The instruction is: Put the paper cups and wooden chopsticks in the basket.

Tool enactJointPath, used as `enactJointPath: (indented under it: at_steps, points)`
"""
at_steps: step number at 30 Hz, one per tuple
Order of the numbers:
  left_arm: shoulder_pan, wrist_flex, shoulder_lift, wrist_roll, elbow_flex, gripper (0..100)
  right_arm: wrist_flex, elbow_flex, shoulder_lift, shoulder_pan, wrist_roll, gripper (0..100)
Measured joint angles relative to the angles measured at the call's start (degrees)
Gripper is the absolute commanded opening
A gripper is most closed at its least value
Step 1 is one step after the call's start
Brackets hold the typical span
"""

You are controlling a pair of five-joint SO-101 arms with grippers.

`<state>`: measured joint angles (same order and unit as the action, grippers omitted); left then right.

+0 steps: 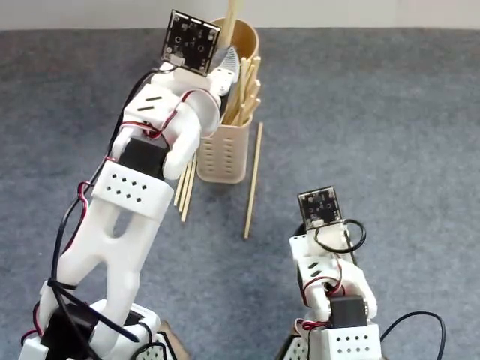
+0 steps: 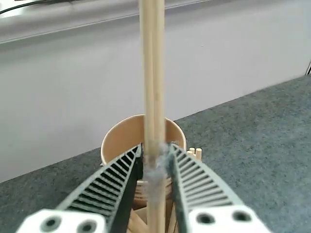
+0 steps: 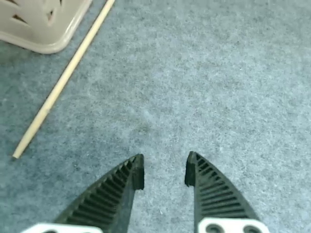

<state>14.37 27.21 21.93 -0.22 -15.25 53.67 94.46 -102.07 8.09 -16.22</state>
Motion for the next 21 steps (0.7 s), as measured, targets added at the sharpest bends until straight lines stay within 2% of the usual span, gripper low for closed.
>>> enactJointPath:
  at_steps: [8,10,15,19,21]
  points:
    - [-0.09,0.00,0.00,0.00,0.00,17,0.00,0.00,0.00,0.00,0.00,14.9]
    - [-1.85,0.26,0.00,0.00,0.00,15,0.00,0.00,0.00,0.00,0.00,14.9]
    - [-13.36,5.63,3.52,1.23,0.00,9,0.00,0.00,0.00,0.00,0.00,14.9]
    - [-25.05,10.73,6.95,5.36,0.00,16,0.00,0.00,0.00,0.00,0.00,14.9]
    - [-27.43,14.51,6.95,5.80,-1.23,20,0.00,0.00,0.00,0.00,0.00,14.9]
